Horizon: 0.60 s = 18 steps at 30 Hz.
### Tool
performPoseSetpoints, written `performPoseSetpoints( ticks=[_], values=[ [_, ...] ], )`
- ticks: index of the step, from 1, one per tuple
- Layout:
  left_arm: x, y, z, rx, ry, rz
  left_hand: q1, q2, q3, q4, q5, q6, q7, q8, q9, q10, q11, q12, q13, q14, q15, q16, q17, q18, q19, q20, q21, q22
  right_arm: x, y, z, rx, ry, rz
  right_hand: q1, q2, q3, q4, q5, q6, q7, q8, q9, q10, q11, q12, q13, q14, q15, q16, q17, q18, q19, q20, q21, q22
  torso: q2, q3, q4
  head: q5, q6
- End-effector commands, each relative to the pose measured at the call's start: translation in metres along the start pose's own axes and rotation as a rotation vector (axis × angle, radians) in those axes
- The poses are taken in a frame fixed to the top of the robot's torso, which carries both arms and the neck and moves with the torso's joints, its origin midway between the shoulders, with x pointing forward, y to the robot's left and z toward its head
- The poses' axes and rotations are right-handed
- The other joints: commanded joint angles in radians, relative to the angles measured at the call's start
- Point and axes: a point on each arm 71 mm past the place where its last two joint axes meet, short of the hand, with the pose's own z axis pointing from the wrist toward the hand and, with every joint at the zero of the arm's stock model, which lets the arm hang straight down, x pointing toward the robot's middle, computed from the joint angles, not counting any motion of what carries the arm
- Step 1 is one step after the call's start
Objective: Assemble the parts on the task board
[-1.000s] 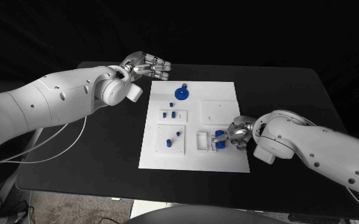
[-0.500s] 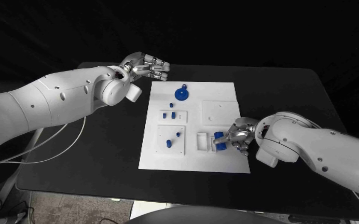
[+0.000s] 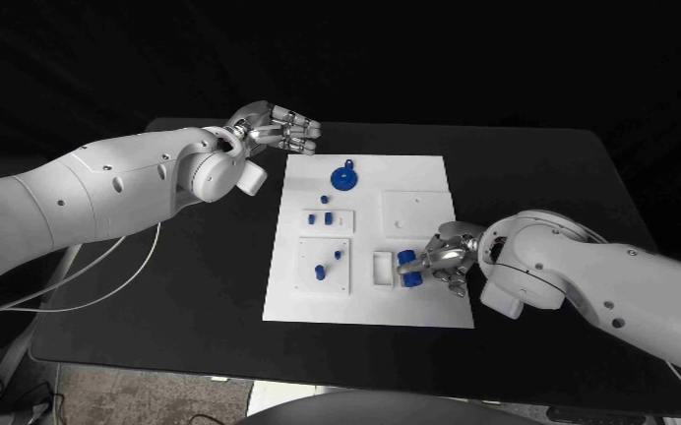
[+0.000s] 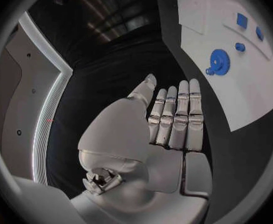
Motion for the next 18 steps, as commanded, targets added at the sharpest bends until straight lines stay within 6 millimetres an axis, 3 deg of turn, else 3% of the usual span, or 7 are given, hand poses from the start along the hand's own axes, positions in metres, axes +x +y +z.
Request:
performPoseSetpoints(
  ticks=[1, 6, 10, 12, 18],
  values=[
    [0.003, -0.001, 0.001, 0.006, 0.02, -0.009, -0.007, -0.002, -0.001, 0.0, 0.005, -0.005, -0.002, 0.0, 0.0, -0.003, 0.002, 0.004, -0.001, -0.006, 0.002, 0.002, 0.0, 0.0, 0.007, 0.002, 0.003, -0.001, 0.002, 0.004, -0.001, 0.001, 0.007, -0.013, 0.0, -0.011, 0.0, 0.004, 0.0, 0.007, -0.002, 0.0, 0.001, 0.0, -0.003, -0.002, -0.001, 0.001, -0.008, -0.006, 0.0, -0.002, 0.031, -0.004, -0.003, 0.001, 0.0, -0.0013, 0.0003, 0.001, 0.001],
    [0.003, -0.001, 0.001, 0.006, 0.021, -0.009, -0.007, -0.002, -0.001, 0.0, 0.005, -0.005, -0.002, 0.0, 0.0, -0.003, 0.002, 0.004, -0.001, -0.006, 0.002, 0.002, 0.0, 0.0, 0.007, 0.002, 0.003, -0.001, 0.003, 0.009, 0.001, -0.006, 0.0, -0.026, -0.004, -0.015, 0.001, 0.012, 0.0, 0.009, -0.002, 0.0, 0.002, 0.0, -0.004, -0.002, -0.003, 0.001, -0.008, -0.008, -0.001, -0.003, 0.031, -0.004, -0.006, 0.002, 0.0, -0.0018, 0.0006, -0.001, 0.0],
    [0.004, -0.001, 0.001, 0.007, 0.021, -0.009, -0.007, -0.002, -0.001, 0.0, 0.005, -0.005, -0.002, 0.0, 0.0, -0.003, 0.002, 0.004, -0.001, -0.006, 0.002, 0.002, 0.0, 0.0, 0.007, 0.002, 0.003, -0.001, 0.004, 0.014, 0.004, -0.012, -0.001, -0.043, -0.006, -0.035, 0.008, 0.035, -0.001, 0.011, -0.003, 0.0, 0.002, 0.0, -0.004, -0.005, -0.005, 0.002, -0.009, -0.008, 0.001, -0.005, 0.032, -0.005, -0.008, 0.004, 0.0, -0.0023, 0.0013, 0.002, -0.001],
    [0.004, -0.001, 0.001, 0.007, 0.022, -0.009, -0.007, -0.002, -0.001, 0.0, 0.005, -0.005, -0.002, 0.0, 0.0, -0.003, 0.002, 0.004, -0.001, -0.006, 0.002, 0.002, 0.0, 0.0, 0.007, 0.002, 0.003, -0.001, 0.004, 0.017, 0.005, -0.015, 0.0, -0.049, -0.006, -0.036, 0.009, 0.039, -0.001, 0.011, -0.003, 0.0, 0.002, 0.0, -0.004, -0.004, -0.005, 0.001, -0.009, -0.009, 0.001, -0.004, 0.031, -0.006, -0.01, 0.004, 0.001, -0.001, 0.0014, 0.004, -0.003],
    [0.004, -0.001, 0.001, 0.006, 0.021, -0.008, -0.006, -0.001, -0.001, 0.004, 0.006, -0.004, -0.002, 0.001, 0.0, -0.003, 0.001, 0.004, -0.001, -0.006, 0.002, 0.002, 0.0, 0.0, 0.007, 0.002, 0.002, -0.003, 0.007, 0.023, 0.009, -0.021, -0.002, -0.067, -0.003, -0.041, 0.012, 0.049, -0.001, 0.011, -0.003, 0.0, 0.002, 0.0, -0.004, -0.006, -0.006, 0.001, -0.009, -0.012, 0.001, -0.005, 0.032, -0.006, -0.012, 0.007, 0.001, -0.0015, 0.002, 0.007, -0.003]
  ],
)
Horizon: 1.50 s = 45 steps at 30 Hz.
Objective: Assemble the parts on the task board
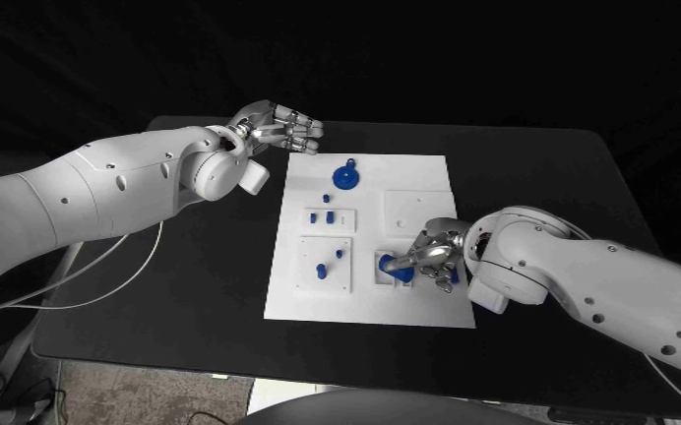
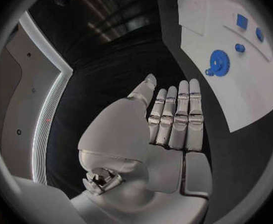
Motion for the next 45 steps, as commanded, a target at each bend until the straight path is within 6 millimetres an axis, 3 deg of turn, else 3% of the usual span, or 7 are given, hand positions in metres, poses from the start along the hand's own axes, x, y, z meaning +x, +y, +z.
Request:
performPoseSetpoints(
  ticks=[1, 26, 30, 33, 40, 44, 45],
  values=[
    [0.002, -0.001, 0.0, 0.006, 0.016, -0.008, -0.006, -0.001, -0.001, 0.004, 0.006, -0.004, -0.002, 0.001, 0.0, -0.003, 0.001, 0.004, -0.001, -0.006, 0.002, 0.002, 0.0, 0.0, 0.007, 0.002, 0.002, -0.003, 0.0, 0.001, 0.002, 0.012, -0.005, -0.037, -0.002, -0.008, 0.0, 0.004, -0.001, 0.007, 0.0, -0.001, 0.0, 0.0, -0.004, -0.006, -0.001, -0.002, -0.006, -0.003, 0.001, -0.005, 0.032, -0.006, -0.006, 0.001, 0.0, -0.0004, 0.0012, 0.001, 0.0],
    [0.001, -0.001, -0.001, 0.006, 0.015, -0.007, -0.006, -0.001, -0.001, 0.004, 0.005, -0.003, -0.003, 0.001, 0.0, -0.001, 0.001, 0.004, -0.001, -0.005, 0.002, 0.002, 0.0, 0.0, 0.007, 0.002, 0.003, -0.004, 0.006, 0.003, 0.013, 0.03, -0.037, -0.103, -0.005, -0.006, -0.004, 0.012, -0.002, 0.009, -0.001, -0.001, 0.0, -0.002, -0.005, -0.012, -0.004, -0.002, -0.007, -0.006, 0.004, -0.006, 0.033, -0.007, -0.01, 0.005, 0.001, 0.0018, -0.0028, 0.007, -0.006],
    [0.002, -0.001, -0.001, 0.006, 0.016, -0.006, -0.006, -0.001, -0.001, 0.004, 0.005, -0.003, -0.003, 0.001, 0.0, -0.001, 0.001, 0.004, -0.001, -0.005, 0.002, 0.002, 0.0, 0.0, 0.007, 0.002, 0.003, -0.004, 0.01, 0.003, 0.014, 0.031, -0.022, -0.13, -0.01, -0.023, -0.005, 0.018, -0.002, 0.005, 0.0, -0.001, -0.001, -0.004, -0.004, -0.014, -0.006, -0.002, -0.007, -0.009, 0.003, -0.006, 0.033, -0.007, -0.014, 0.005, 0.0, 0.0017, -0.0021, 0.006, -0.005],
    [0.002, -0.001, -0.001, 0.006, 0.017, -0.006, -0.006, -0.001, -0.001, 0.004, 0.005, -0.003, -0.003, 0.001, 0.0, -0.001, 0.001, 0.004, -0.001, -0.005, 0.002, 0.002, 0.0, 0.0, 0.007, 0.002, 0.003, -0.004, 0.013, 0.003, 0.014, 0.033, -0.004, -0.154, -0.027, -0.045, 0.005, 0.049, -0.003, 0.0, 0.0, -0.001, -0.004, -0.009, -0.003, -0.023, -0.012, -0.004, -0.006, -0.016, 0.0, -0.006, 0.031, -0.007, -0.024, 0.002, 0.0, 0.0019, -0.0018, 0.005, -0.006],
    [0.002, -0.001, -0.001, 0.005, 0.018, -0.007, -0.006, -0.002, 0.0, 0.008, 0.005, -0.001, -0.003, 0.001, 0.0, 0.0, 0.001, 0.004, -0.001, -0.006, 0.002, 0.002, 0.0, 0.0, 0.007, 0.002, 0.003, -0.006, 0.016, 0.001, 0.014, 0.038, 0.012, -0.193, -0.061, -0.066, -0.007, 0.103, -0.002, -0.01, 0.002, -0.001, -0.007, -0.015, -0.002, -0.037, -0.021, -0.005, -0.005, -0.025, -0.004, -0.006, 0.03, -0.006, -0.038, -0.001, 0.0, 0.0013, -0.0015, 0.005, -0.006],
    [0.002, 0.0, -0.001, 0.004, 0.019, -0.008, -0.007, -0.002, -0.001, 0.01, 0.005, -0.001, -0.003, 0.001, 0.0, 0.0, 0.001, 0.004, -0.001, -0.006, 0.002, 0.002, 0.0, 0.0, 0.007, 0.002, 0.002, -0.006, 0.016, 0.001, 0.014, 0.034, 0.011, -0.198, -0.072, -0.1, -0.048, 0.127, -0.002, -0.015, 0.003, -0.001, -0.008, -0.015, -0.001, -0.038, -0.022, -0.005, -0.004, -0.026, -0.003, -0.006, 0.03, -0.006, -0.04, -0.001, 0.0, 0.0019, -0.0014, 0.007, -0.005],
    [0.002, 0.0, -0.001, 0.003, 0.019, -0.008, -0.007, -0.002, -0.001, 0.01, 0.005, -0.001, -0.003, 0.001, 0.0, 0.0, 0.001, 0.004, -0.001, -0.006, 0.002, 0.002, 0.0, 0.0, 0.007, 0.002, 0.002, -0.006, 0.016, 0.001, 0.014, 0.033, 0.007, -0.198, -0.058, -0.098, -0.09, 0.143, -0.002, -0.017, 0.003, 0.0, -0.009, -0.015, -0.001, -0.038, -0.022, -0.004, -0.004, -0.025, -0.002, -0.006, 0.031, -0.005, -0.04, -0.001, 0.001, 0.0022, -0.0009, 0.007, -0.005]
  ],
)
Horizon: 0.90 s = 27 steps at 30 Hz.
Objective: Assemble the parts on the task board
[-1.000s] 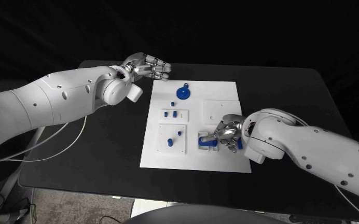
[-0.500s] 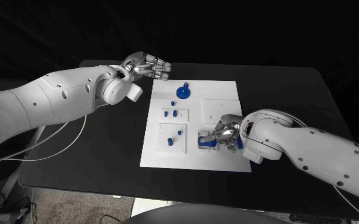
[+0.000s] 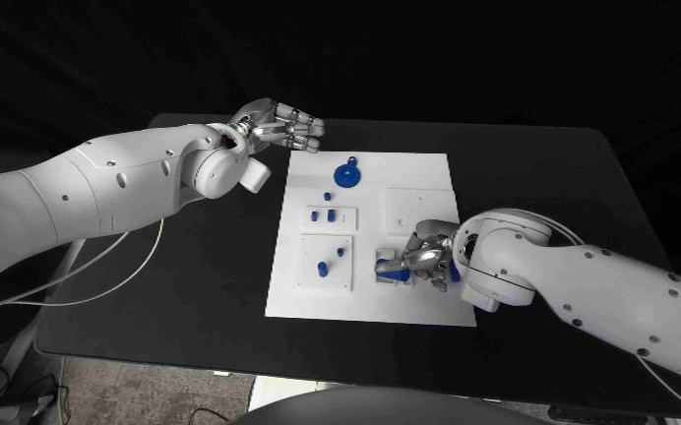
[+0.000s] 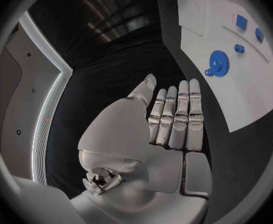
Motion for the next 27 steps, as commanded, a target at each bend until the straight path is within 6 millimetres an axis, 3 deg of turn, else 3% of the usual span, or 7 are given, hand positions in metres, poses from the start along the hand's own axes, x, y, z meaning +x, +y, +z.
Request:
performPoseSetpoints(
  ticks=[1, 5, 6, 18, 20, 22, 27],
  values=[
    [0.0021, -0.0009, 0.0002, 0.006, 0.018, -0.007, -0.007, -0.002, 0.0, 0.004, 0.005, -0.001, -0.004, 0.001, 0.0, 0.0, 0.001, 0.004, -0.001, -0.006, 0.002, 0.002, 0.0, 0.0, 0.007, 0.002, 0.002, -0.001, 0.0064, -0.007, 0.0019, 0.035, 0.027, -0.05, 0.026, 0.01, -0.091, 0.037, -0.002, -0.008, 0.002, -0.001, -0.001, -0.007, 0.0, -0.002, 0.0, 0.0, 0.0, -0.003, 0.003, -0.005, 0.032, -0.005, -0.006, 0.0, 0.0, 0.0008, 0.0012, 0.002, 0.001],
    [0.0017, -0.0006, 0.0, 0.004, 0.018, -0.008, -0.007, -0.002, -0.001, 0.004, 0.005, -0.001, -0.003, 0.001, 0.0, 0.0, 0.001, 0.004, -0.001, -0.006, 0.002, 0.002, 0.0, 0.0, 0.007, 0.002, 0.002, -0.002, 0.0053, -0.0075, 0.0015, 0.032, 0.012, -0.045, 0.032, 0.125, -0.326, -0.034, 0.028, -0.011, 0.005, -0.001, 0.016, -0.01, -0.001, 0.007, -0.004, 0.002, 0.004, -0.001, 0.002, 0.002, 0.034, 0.001, -0.004, 0.005, 0.0, 0.0003, -0.0001, 0.002, 0.001],
    [0.0017, -0.0006, -0.0001, 0.003, 0.018, -0.008, -0.009, -0.002, -0.002, 0.006, 0.005, -0.002, -0.003, 0.0, 0.0, -0.001, 0.001, 0.004, -0.001, -0.007, 0.002, 0.002, 0.0, 0.0, 0.007, 0.003, 0.002, -0.002, 0.0051, -0.0075, 0.0012, 0.031, 0.008, -0.044, 0.033, 0.139, -0.346, -0.04, 0.028, -0.011, 0.005, -0.001, 0.018, -0.011, -0.002, 0.008, -0.006, 0.002, 0.005, -0.002, 0.001, 0.003, 0.034, 0.001, -0.004, 0.006, 0.0, 0.0001, -0.0008, 0.002, 0.001],
    [0.0016, -0.0004, -0.0001, 0.001, 0.018, -0.008, -0.011, 0.0, -0.002, 0.009, 0.005, -0.002, -0.003, 0.001, 0.0, -0.001, 0.001, 0.004, 0.0, -0.007, 0.003, 0.002, 0.0, 0.0, 0.008, 0.003, 0.002, -0.003, 0.0053, -0.0092, -0.0027, 0.018, 0.001, -0.047, 0.037, 0.175, -0.382, -0.064, 0.045, -0.007, 0.001, -0.001, 0.027, -0.011, 0.001, 0.009, -0.021, 0.001, 0.002, -0.004, -0.005, 0.003, 0.036, 0.001, -0.005, 0.009, 0.0, -0.0004, -0.0003, 0.0, 0.002],
    [0.0014, -0.0003, -0.0003, 0.0, 0.018, -0.008, -0.011, 0.0, -0.002, 0.009, 0.005, -0.002, -0.003, 0.001, 0.0, -0.001, 0.001, 0.004, 0.0, -0.007, 0.003, 0.002, 0.0, 0.0, 0.008, 0.003, 0.002, -0.003, 0.0051, -0.01, -0.0037, 0.018, -0.002, -0.05, 0.043, 0.183, -0.386, -0.073, 0.114, -0.005, 0.0, -0.002, 0.028, -0.01, 0.0, 0.01, -0.021, 0.002, 0.002, -0.003, -0.005, 0.002, 0.036, 0.0, -0.005, 0.009, 0.0, -0.0006, -0.0004, 0.0, 0.001],
    [0.0013, -0.0003, -0.0003, 0.0, 0.018, -0.008, -0.011, 0.0, -0.002, 0.009, 0.005, -0.002, -0.003, 0.001, 0.0, -0.001, 0.001, 0.004, 0.0, -0.007, 0.003, 0.002, 0.0, 0.0, 0.008, 0.003, 0.002, -0.003, 0.0049, -0.0106, -0.0046, 0.019, -0.004, -0.053, 0.06, 0.193, -0.395, -0.089, 0.277, -0.001, 0.0, -0.002, 0.027, -0.012, -0.001, 0.008, -0.023, 0.001, 0.001, -0.006, -0.006, 0.001, 0.036, -0.001, -0.005, 0.008, 0.0, -0.0006, -0.0004, 0.001, 0.0],
    [0.0013, -0.0002, -0.0005, 0.0, 0.018, -0.008, -0.011, 0.001, -0.002, 0.013, 0.007, -0.003, -0.003, 0.0, 0.0, -0.002, 0.001, 0.004, -0.001, -0.007, 0.003, 0.002, 0.001, 0.0, 0.008, 0.003, 0.002, -0.005, 0.0038, -0.0127, -0.007, 0.022, -0.01, -0.058, 0.066, 0.223, -0.438, -0.111, 0.302, 0.002, -0.001, -0.002, 0.027, -0.011, -0.002, 0.009, -0.028, 0.001, 0.001, -0.007, -0.008, 0.0, 0.038, -0.001, -0.004, 0.008, 0.0, -0.0003, -0.0007, 0.002, 0.001]
  ],
)
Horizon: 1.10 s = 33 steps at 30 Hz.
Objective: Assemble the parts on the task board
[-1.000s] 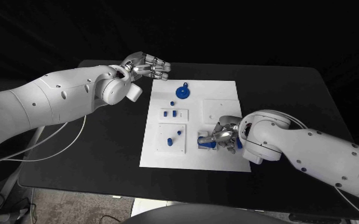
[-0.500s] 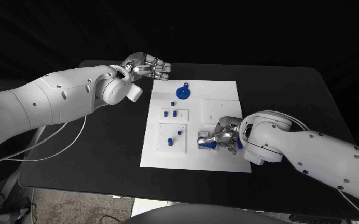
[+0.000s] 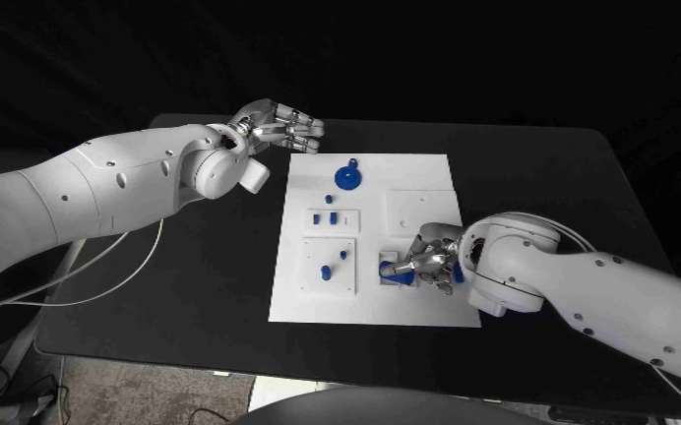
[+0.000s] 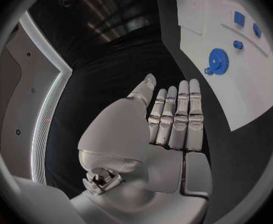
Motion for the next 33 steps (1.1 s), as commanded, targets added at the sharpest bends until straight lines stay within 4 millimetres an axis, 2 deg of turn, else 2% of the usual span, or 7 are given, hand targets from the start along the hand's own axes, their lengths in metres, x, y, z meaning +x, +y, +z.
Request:
performPoseSetpoints(
  ticks=[1, 14, 26, 33],
  values=[
    [0.0021, -0.0009, 0.0001, 0.006, 0.017, -0.007, -0.011, 0.001, 0.0, 0.004, 0.007, -0.003, -0.003, 0.0, 0.0, -0.002, 0.001, 0.004, -0.001, -0.007, 0.003, 0.002, 0.001, 0.0, 0.004, -0.001, 0.002, -0.001, 0.0016, -0.0065, -0.0004, 0.032, 0.003, -0.028, 0.0, 0.009, -0.011, -0.004, 0.005, 0.009, -0.002, 0.004, 0.0, -0.002, -0.004, 0.004, -0.001, 0.001, 0.001, -0.003, -0.001, 0.0, 0.038, -0.001, -0.004, 0.0, 0.0, 0.0003, -0.0009, 0.001, 0.0],
    [0.0023, -0.0008, 0.0, 0.005, 0.018, -0.007, -0.01, 0.001, 0.0, 0.008, 0.007, -0.002, -0.004, 0.001, 0.0, -0.002, 0.001, 0.004, -0.001, -0.008, 0.003, 0.002, 0.001, 0.0, 0.004, 0.0, 0.001, -0.004, -0.0042, -0.0027, -0.0056, 0.018, -0.023, -0.026, -0.002, 0.013, -0.016, -0.005, 0.005, 0.013, -0.003, 0.004, 0.0, -0.001, -0.004, 0.005, -0.001, 0.002, 0.0, -0.003, -0.001, 0.0, 0.039, -0.002, 0.002, 0.001, 0.0, 0.0005, 0.0, 0.001, 0.002],
    [0.0019, -0.0005, -0.0001, 0.003, 0.018, -0.007, -0.01, 0.001, 0.0, 0.008, 0.007, -0.002, -0.004, 0.001, 0.0, -0.002, 0.001, 0.004, -0.001, -0.008, 0.003, 0.002, 0.001, 0.0, 0.004, 0.0, 0.001, -0.004, -0.0053, 0.0015, -0.0073, 0.006, -0.025, -0.028, -0.006, 0.015, -0.025, 0.0, -0.023, 0.015, -0.003, 0.004, 0.0, 0.0, -0.004, 0.005, -0.003, 0.002, 0.0, -0.003, -0.001, 0.001, 0.039, -0.002, 0.003, 0.001, 0.0, 0.0003, 0.0005, 0.0, 0.0],
    [0.0016, -0.0003, -0.0003, 0.001, 0.018, -0.007, -0.01, 0.001, 0.0, 0.008, 0.007, -0.002, -0.004, 0.001, 0.0, -0.002, 0.001, 0.004, -0.001, -0.008, 0.003, 0.002, 0.001, 0.0, 0.004, 0.0, 0.001, -0.004, -0.0066, 0.002, -0.0082, 0.006, -0.039, -0.049, 0.016, 0.01, -0.017, -0.021, -0.023, 0.018, -0.004, 0.004, 0.0, 0.0, -0.005, 0.005, -0.003, 0.002, -0.001, -0.003, -0.001, 0.001, 0.038, -0.002, 0.004, 0.001, 0.0, 0.0, 0.0, -0.001, 0.0]
  ],
)
